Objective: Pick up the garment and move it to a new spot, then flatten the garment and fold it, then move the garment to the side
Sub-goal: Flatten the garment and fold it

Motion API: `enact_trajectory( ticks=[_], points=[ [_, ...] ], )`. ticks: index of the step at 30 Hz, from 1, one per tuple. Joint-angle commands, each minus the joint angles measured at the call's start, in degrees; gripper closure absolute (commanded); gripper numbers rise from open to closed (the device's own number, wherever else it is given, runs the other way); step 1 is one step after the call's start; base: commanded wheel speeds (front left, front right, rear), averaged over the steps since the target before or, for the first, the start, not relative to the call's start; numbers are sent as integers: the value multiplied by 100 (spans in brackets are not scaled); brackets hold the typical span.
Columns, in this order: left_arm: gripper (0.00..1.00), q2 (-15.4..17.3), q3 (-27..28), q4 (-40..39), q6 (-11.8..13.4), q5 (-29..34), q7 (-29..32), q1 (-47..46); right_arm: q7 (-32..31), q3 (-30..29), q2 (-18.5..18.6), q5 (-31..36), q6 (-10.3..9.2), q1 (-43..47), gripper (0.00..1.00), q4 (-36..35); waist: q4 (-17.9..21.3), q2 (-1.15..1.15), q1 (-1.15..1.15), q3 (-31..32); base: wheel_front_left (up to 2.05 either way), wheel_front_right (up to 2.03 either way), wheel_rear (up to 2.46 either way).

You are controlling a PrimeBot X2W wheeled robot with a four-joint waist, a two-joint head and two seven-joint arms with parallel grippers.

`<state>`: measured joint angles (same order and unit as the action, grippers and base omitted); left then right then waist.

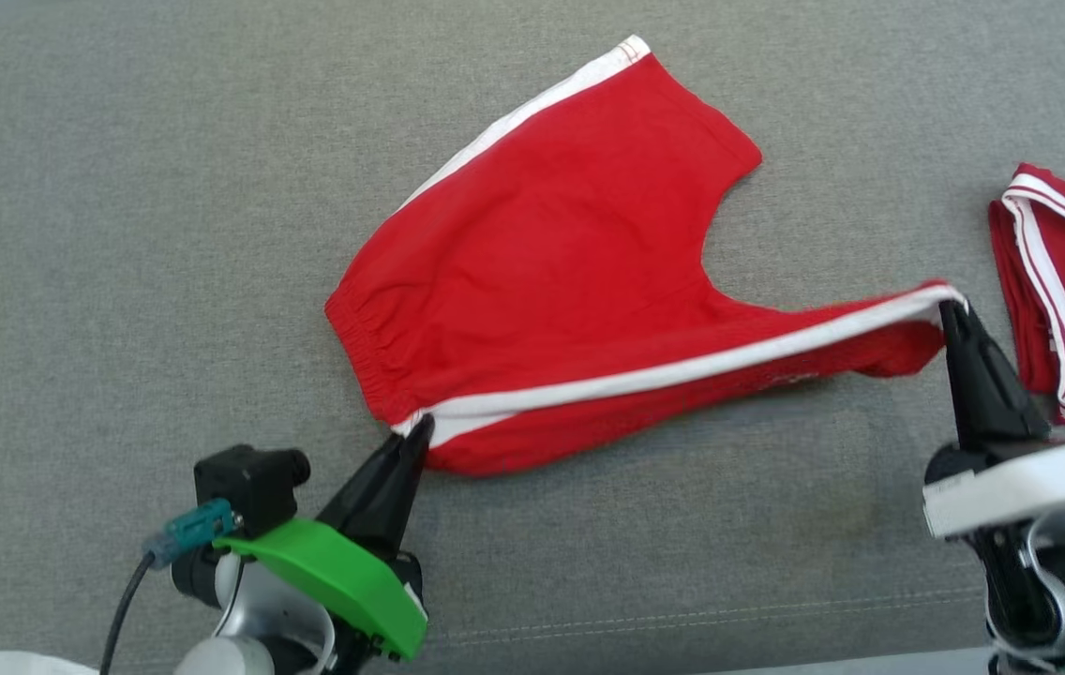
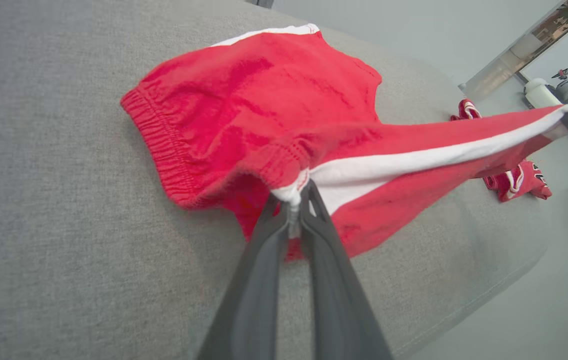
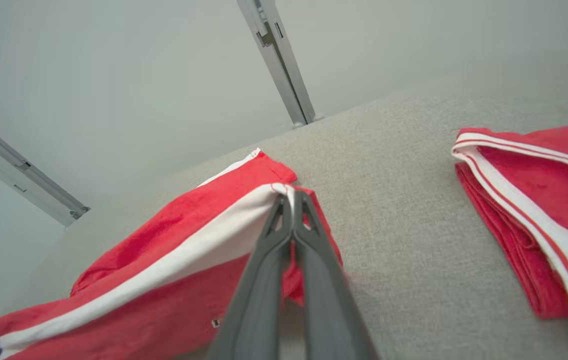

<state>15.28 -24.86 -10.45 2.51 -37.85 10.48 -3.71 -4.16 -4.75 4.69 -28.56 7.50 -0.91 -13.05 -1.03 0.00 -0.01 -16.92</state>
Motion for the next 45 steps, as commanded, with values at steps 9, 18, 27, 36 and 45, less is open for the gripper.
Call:
enact_trajectory(
  ticks=[9,18,27,36,45],
  points=[
    [100,-412,-34,625,-263,37,-236,-1203,133,385,650,31,-2,-2197,100,1454,-588,0,1,-354,0,0,0],
    [100,-897,-115,1502,-484,-3,-572,-2113,346,696,1035,-46,-1,-3981,100,3159,-1079,0,1,-794,0,0,0],
    [100,-1208,-300,2661,-634,-448,-1188,-2954,644,1197,1368,41,-4,-5413,100,5116,-1623,0,1,-1165,0,0,0],
    [100,-1232,-1138,3613,-671,-1180,-1846,-3759,900,1759,1563,12,-5,-6203,100,6484,-1875,0,1,-1327,0,0,0],
    [0,-1232,-1868,4211,-645,-1686,-2279,-4156,1361,2133,1405,-247,-4,-6414,0,7129,-1834,0,1,-1172,0,0,0]
  ],
)
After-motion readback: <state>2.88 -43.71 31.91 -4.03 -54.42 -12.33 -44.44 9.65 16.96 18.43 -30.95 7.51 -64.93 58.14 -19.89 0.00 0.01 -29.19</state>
